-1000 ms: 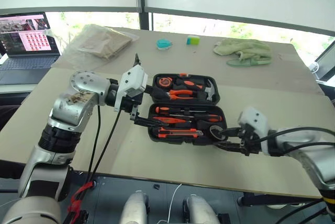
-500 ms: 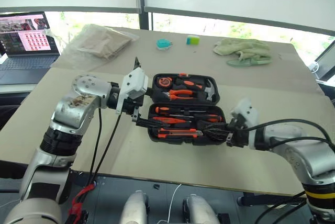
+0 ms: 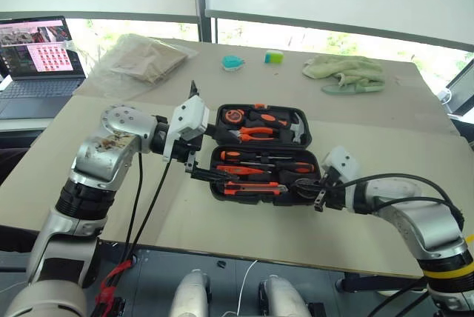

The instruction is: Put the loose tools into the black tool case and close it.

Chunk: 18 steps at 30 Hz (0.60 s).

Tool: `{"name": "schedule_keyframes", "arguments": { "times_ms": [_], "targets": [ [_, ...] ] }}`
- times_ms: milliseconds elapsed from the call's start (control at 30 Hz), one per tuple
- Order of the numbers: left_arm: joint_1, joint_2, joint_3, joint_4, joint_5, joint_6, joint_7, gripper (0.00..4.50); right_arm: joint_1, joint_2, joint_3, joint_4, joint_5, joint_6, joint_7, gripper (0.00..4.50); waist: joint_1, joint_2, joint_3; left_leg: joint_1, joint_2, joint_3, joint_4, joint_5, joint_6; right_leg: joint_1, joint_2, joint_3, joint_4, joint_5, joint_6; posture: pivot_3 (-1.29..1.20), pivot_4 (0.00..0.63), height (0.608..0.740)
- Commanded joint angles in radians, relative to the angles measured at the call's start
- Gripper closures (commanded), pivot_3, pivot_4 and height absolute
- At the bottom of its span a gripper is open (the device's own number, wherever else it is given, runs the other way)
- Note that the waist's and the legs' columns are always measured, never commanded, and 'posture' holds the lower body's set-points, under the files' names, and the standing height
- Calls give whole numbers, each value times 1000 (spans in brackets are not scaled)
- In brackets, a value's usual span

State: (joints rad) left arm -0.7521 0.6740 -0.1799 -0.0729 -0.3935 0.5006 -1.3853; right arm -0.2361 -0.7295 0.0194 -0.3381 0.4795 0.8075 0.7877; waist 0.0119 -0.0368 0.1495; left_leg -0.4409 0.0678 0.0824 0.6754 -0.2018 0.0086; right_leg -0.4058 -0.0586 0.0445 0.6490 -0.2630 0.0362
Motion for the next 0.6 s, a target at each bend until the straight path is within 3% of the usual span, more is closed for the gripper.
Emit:
{"name": "schedule_keyframes", "arguments": {
  "times_ms": [33, 167, 267, 567, 600],
  "targets": [
    [6, 31, 30, 22, 16, 2, 37, 0, -39, -11, -207, -55, 140, 84, -20, 4431, 0, 0, 0, 0, 0, 0, 0, 0, 0, 0, 0, 0, 0, 0, 0, 0, 150, 740],
    [46, 39, 19, 197, 147, -77, 176, 0, -35, -90, -290, 47, 91, 63, -35, 4431, -1, 0, 0, 1, 0, 0, 0, 0, 0, 0, 0, 0, 0, 0, 0, 0, 150, 740],
    [47, 13, 9, 350, 218, -144, 258, 750, -31, -121, -277, 135, 46, 22, -32, 4500, -1, 0, 0, 1, 0, 0, -1, 0, 0, 0, 0, 0, 0, 0, 0, 0, 150, 740],
    [52, -108, -34, 506, 307, -217, 331, 4253, -106, -107, -20, 369, -211, -268, 22, 4500, -1, 0, 0, -1, 0, 1, -1, 0, 0, -1, 0, 0, 0, 0, 0, 0, 150, 740],
    [50, -122, -33, 512, 304, -217, 334, 4414, -119, -95, -6, 391, -219, -282, 29, 4500, -1, 0, 0, -1, 0, 1, -1, 0, 0, -1, 0, 0, 0, 0, 0, 0, 150, 740]
  ]
}}
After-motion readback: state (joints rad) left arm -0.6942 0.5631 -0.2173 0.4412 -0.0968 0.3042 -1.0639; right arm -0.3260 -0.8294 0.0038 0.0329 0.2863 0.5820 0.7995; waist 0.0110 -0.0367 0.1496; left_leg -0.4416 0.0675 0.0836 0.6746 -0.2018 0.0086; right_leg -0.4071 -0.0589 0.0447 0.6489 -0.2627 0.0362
